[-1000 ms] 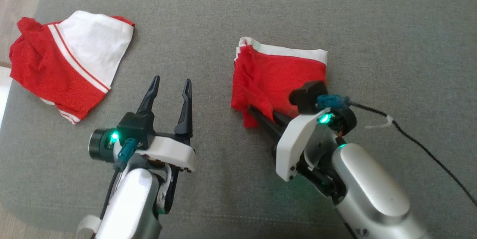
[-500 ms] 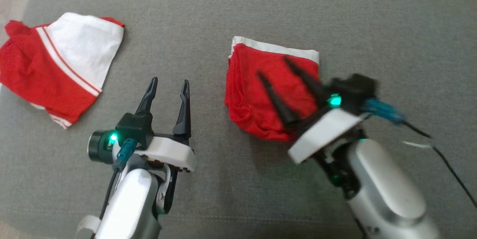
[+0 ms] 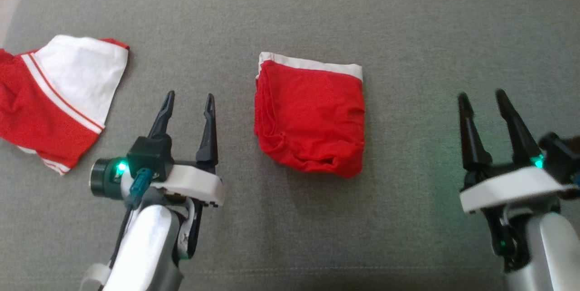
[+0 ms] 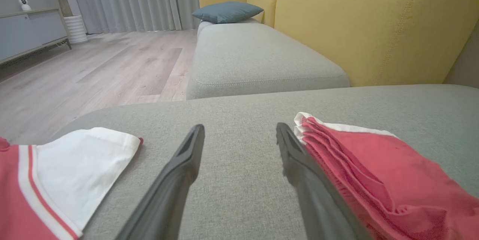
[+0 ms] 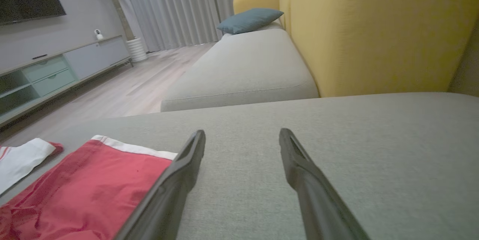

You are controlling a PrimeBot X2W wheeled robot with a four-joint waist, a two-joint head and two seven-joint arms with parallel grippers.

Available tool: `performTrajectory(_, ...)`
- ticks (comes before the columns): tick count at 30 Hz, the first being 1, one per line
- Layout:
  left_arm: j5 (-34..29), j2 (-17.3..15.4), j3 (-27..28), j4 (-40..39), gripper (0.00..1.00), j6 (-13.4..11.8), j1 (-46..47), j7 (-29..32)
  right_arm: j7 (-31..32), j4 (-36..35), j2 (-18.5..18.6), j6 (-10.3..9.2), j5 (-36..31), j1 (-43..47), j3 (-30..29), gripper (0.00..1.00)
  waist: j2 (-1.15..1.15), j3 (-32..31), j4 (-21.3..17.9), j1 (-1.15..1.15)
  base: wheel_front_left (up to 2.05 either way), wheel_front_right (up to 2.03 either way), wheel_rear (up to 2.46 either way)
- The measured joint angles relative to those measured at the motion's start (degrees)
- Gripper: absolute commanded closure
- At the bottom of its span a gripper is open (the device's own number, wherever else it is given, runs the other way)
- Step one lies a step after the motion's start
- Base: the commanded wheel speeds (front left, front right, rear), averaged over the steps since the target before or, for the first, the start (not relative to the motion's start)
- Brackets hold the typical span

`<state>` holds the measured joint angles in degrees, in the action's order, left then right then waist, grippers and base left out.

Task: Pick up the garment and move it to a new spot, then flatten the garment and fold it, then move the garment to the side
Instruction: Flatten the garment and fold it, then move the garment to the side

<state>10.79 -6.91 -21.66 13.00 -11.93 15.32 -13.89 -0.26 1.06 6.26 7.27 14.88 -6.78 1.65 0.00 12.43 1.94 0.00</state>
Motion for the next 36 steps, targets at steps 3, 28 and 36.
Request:
performTrajectory(3, -0.05, -0.62, 0.12, -0.79, 0.0, -0.21, -0.83, 0.47, 0.01, -1.1, -0.3, 0.0, -0.37, 2.14, -1.32, 0.0, 0.0, -0.88, -0.53, 0.0, 0.0, 0.0, 0.0)
performTrajectory(28, -0.05, -5.11, -0.05, -7.56, 0.0, -3.74, -14.4, 5.32, 4.83, -5.22, -3.34, 0.0, -2.35, 13.48, -1.31, 0.0, 0.0, -12.59, -0.12, 0.0, 0.0, 0.0, 0.0)
performTrajectory(36, -0.05, -5.48, -0.25, -8.23, 0.0, -3.96, -14.78, 5.82, 5.92, -5.92, -3.53, 0.0, -2.36, 13.56, -1.66, 0.0, 0.0, -12.77, 0.24, 0.0, 0.0, 0.0, 0.0)
